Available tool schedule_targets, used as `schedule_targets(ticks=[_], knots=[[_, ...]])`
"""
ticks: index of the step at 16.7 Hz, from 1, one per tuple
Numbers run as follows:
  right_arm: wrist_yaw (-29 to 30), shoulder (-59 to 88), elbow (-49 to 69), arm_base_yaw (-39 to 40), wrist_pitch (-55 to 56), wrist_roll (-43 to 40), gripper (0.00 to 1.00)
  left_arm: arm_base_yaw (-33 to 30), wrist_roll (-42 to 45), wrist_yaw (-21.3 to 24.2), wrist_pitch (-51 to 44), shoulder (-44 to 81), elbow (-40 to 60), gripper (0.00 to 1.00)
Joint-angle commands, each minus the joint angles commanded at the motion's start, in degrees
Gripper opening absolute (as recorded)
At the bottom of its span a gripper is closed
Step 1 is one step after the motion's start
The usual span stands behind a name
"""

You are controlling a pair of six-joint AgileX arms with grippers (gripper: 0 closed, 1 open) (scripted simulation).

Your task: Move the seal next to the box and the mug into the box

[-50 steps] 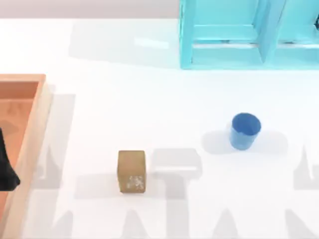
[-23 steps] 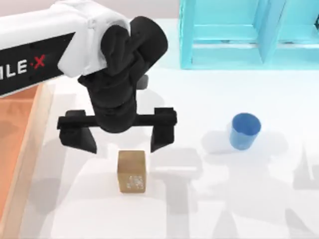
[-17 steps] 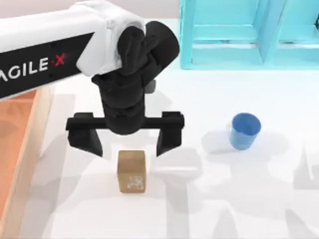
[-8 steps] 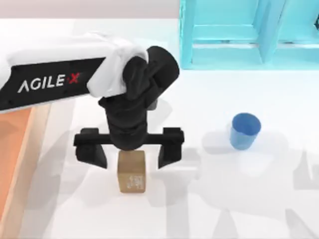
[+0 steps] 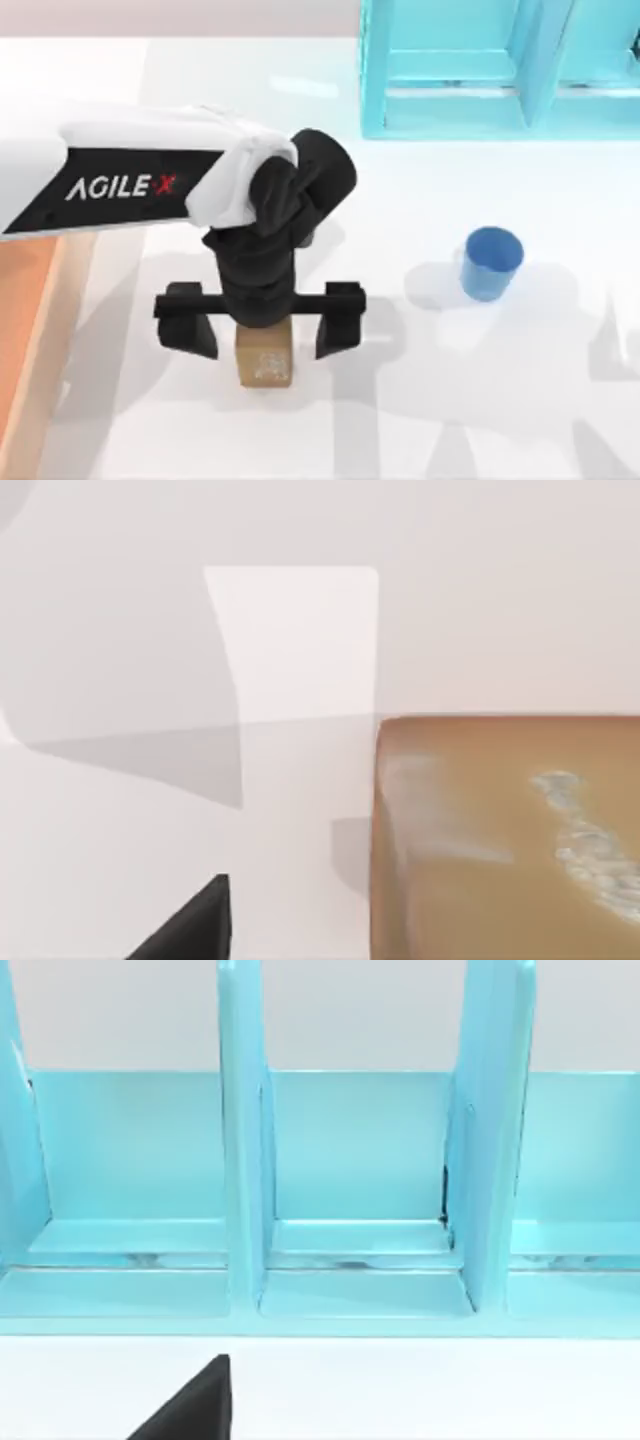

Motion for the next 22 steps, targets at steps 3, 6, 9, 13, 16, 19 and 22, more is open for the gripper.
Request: schedule_targets(ticks=[3,6,9,13,16,19,22], knots=[[0.0,0.0,0.0,0.0,0.0,0.0,1.0,0.0,0.0,0.0,0.0,0.0,0.0,0.77],[0.0,0.0,0.0,0.0,0.0,0.0,1.0,0.0,0.0,0.0,0.0,0.0,0.0,0.55],[0.0,0.0,0.0,0.0,0.0,0.0,1.0,0.0,0.0,0.0,0.0,0.0,0.0,0.32],[0.0,0.0,0.0,0.0,0.0,0.0,1.0,0.0,0.0,0.0,0.0,0.0,0.0,0.02],[0.0,0.0,0.0,0.0,0.0,0.0,1.0,0.0,0.0,0.0,0.0,0.0,0.0,0.0],[0.0,0.0,0.0,0.0,0.0,0.0,1.0,0.0,0.0,0.0,0.0,0.0,0.0,0.0],[0.0,0.0,0.0,0.0,0.0,0.0,1.0,0.0,0.1,0.0,0.0,-0.1,0.1,0.0]])
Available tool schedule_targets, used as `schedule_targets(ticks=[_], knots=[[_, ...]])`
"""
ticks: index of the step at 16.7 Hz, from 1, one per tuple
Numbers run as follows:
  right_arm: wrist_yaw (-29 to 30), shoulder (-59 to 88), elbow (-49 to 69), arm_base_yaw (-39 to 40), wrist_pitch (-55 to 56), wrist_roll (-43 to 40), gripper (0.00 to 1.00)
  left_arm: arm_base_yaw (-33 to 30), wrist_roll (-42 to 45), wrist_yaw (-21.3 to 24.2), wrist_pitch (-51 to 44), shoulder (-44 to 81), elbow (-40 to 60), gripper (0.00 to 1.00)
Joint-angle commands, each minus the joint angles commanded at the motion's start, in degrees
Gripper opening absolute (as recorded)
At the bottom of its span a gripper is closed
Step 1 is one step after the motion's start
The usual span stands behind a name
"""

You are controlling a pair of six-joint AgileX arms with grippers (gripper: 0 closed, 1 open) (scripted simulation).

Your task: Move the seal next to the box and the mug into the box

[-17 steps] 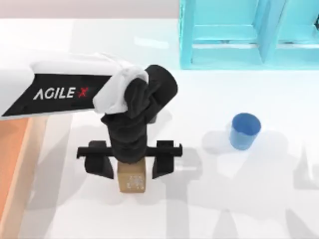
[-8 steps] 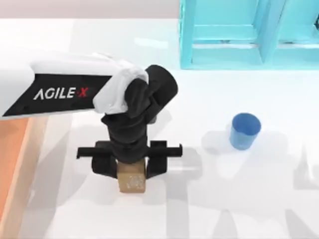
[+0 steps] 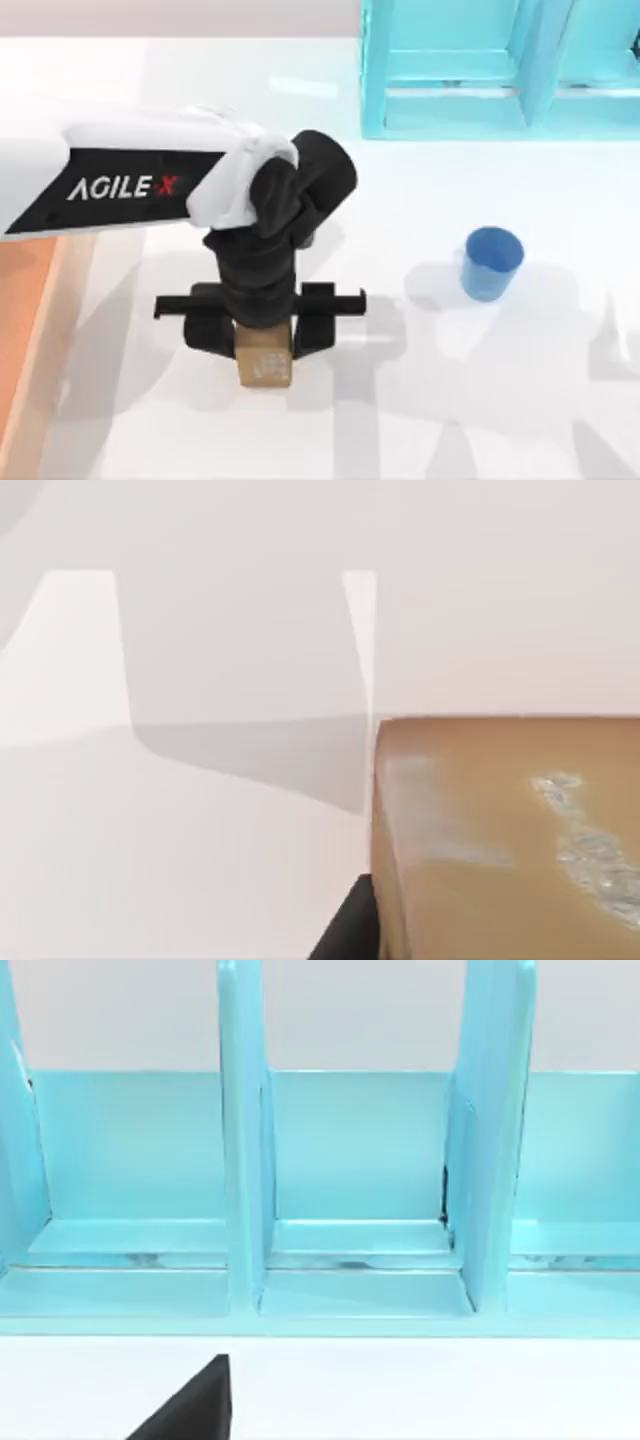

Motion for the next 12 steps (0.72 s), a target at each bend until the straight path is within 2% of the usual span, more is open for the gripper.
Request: schedule_targets(ticks=[3,9,12], knots=[[0.0,0.0,0.0,0.0,0.0,0.0,1.0,2.0,2.0,0.0,-2.4,-2.3,0.3,0.0],[0.0,0.0,0.0,0.0,0.0,0.0,1.0,12.9,12.7,-0.1,-17.0,-14.8,1.8,0.0],[0.0,0.0,0.0,0.0,0.0,0.0,1.0,15.0,14.8,-0.1,-19.1,-16.9,2.2,0.0]])
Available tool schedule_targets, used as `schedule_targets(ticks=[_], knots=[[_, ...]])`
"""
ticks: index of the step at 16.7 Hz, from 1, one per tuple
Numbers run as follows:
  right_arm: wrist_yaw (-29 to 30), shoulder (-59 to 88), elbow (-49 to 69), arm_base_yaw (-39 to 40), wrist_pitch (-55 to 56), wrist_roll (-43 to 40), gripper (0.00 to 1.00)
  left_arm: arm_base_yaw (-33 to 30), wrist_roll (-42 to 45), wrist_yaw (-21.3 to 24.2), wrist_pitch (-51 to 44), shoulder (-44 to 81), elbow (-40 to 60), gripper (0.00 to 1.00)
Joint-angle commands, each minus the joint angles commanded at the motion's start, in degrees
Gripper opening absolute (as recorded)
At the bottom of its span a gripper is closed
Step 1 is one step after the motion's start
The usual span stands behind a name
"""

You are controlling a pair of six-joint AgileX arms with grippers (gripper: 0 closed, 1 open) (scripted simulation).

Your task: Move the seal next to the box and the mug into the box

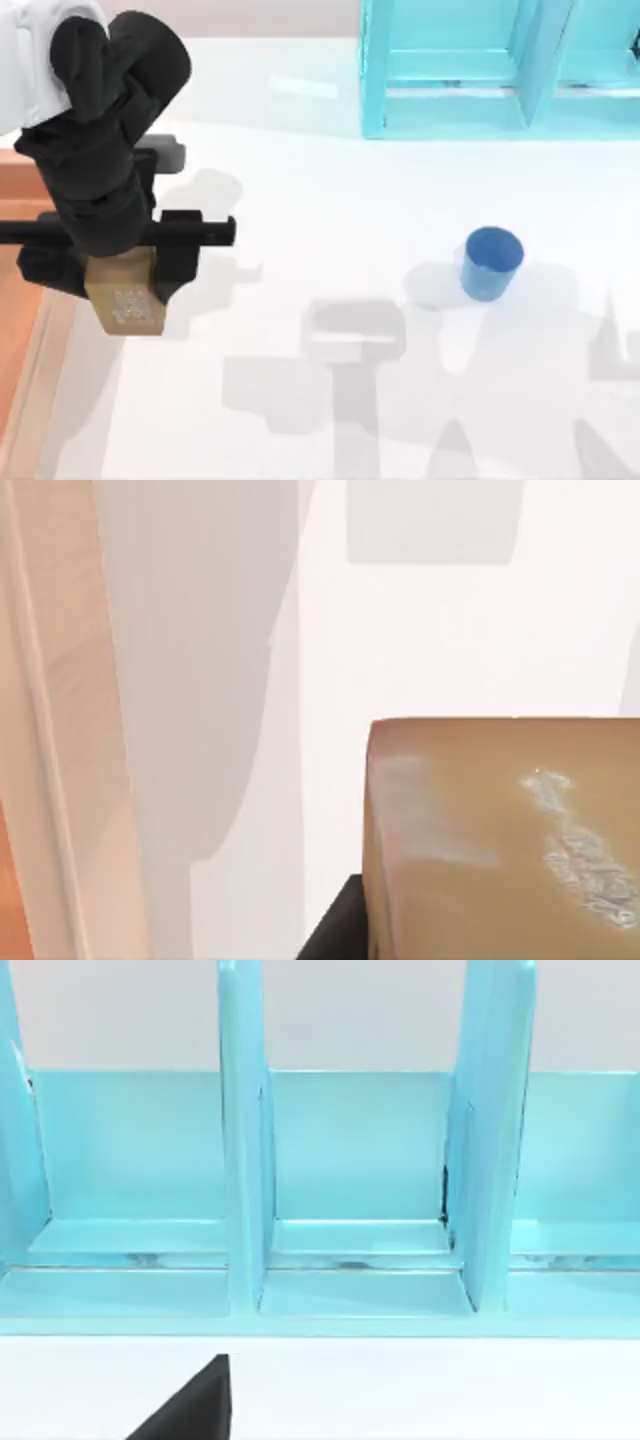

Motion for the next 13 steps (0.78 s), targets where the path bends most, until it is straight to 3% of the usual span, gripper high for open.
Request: schedule_targets(ticks=[6,13], knots=[[0.0,0.0,0.0,0.0,0.0,0.0,1.0,0.1,0.7,-0.1,-1.1,2.2,2.1,0.0],[0.0,0.0,0.0,0.0,0.0,0.0,1.0,4.1,4.6,0.1,-7.7,13.6,21.4,0.0]])
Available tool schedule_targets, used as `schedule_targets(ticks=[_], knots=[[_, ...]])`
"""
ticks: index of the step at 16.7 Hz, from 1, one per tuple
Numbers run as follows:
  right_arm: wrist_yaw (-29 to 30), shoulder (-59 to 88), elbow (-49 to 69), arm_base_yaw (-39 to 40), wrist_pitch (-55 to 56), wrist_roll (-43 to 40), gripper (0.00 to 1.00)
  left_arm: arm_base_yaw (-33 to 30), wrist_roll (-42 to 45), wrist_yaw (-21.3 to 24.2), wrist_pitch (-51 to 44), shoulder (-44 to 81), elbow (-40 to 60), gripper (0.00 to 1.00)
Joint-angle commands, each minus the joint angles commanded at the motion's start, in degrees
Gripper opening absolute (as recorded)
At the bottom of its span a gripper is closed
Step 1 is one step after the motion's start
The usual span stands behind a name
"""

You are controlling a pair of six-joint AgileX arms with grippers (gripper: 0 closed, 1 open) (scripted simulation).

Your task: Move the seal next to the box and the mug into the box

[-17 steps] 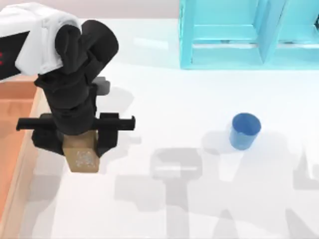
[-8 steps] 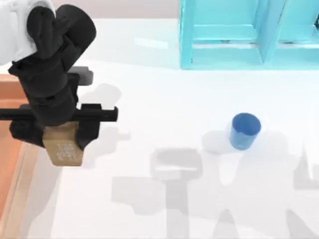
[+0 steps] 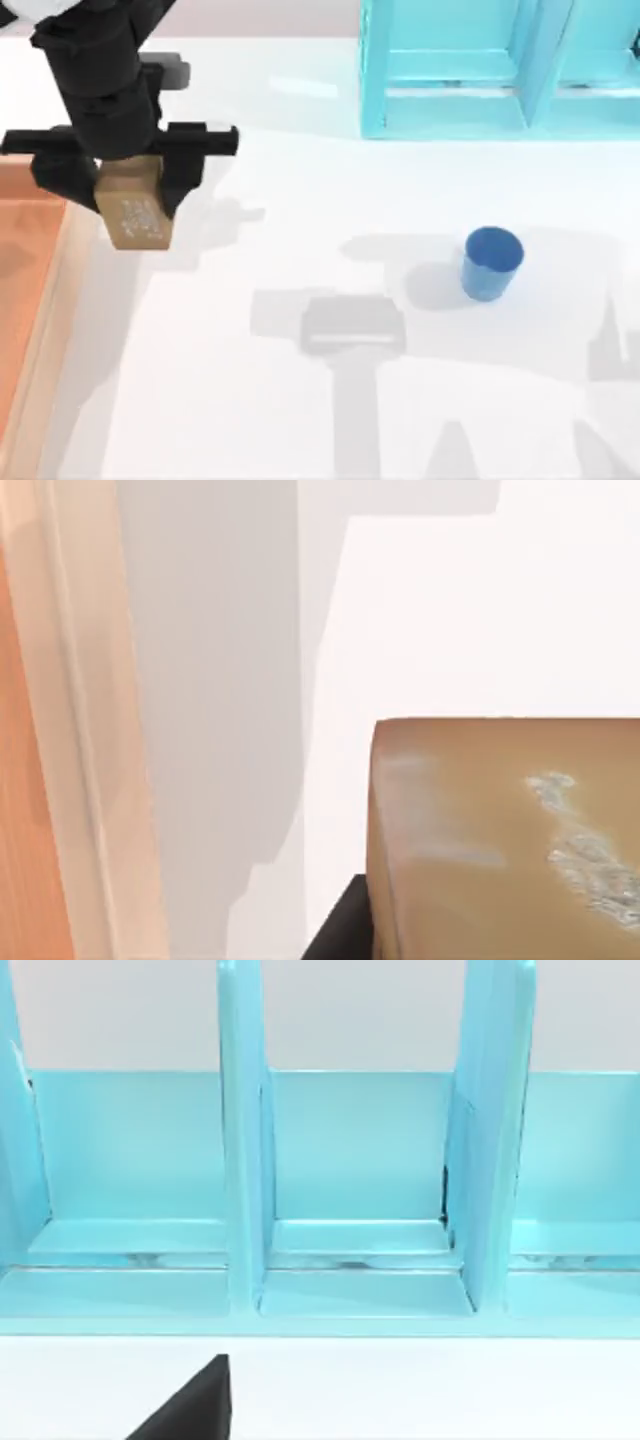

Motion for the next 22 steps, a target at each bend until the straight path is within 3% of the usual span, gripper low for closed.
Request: schedule_targets(ticks=[7,14,19,22], knots=[[0.0,0.0,0.0,0.0,0.0,0.0,1.0,0.6,1.0,0.0,-0.8,1.8,2.8,0.0],[0.0,0.0,0.0,0.0,0.0,0.0,1.0,1.1,1.2,0.1,11.9,3.2,-8.6,0.0],[0.0,0.0,0.0,0.0,0.0,0.0,1.0,1.1,1.2,0.1,13.2,3.3,-9.8,0.0],[0.0,0.0,0.0,0.0,0.0,0.0,1.0,1.1,1.2,0.1,13.2,3.3,-9.8,0.23]])
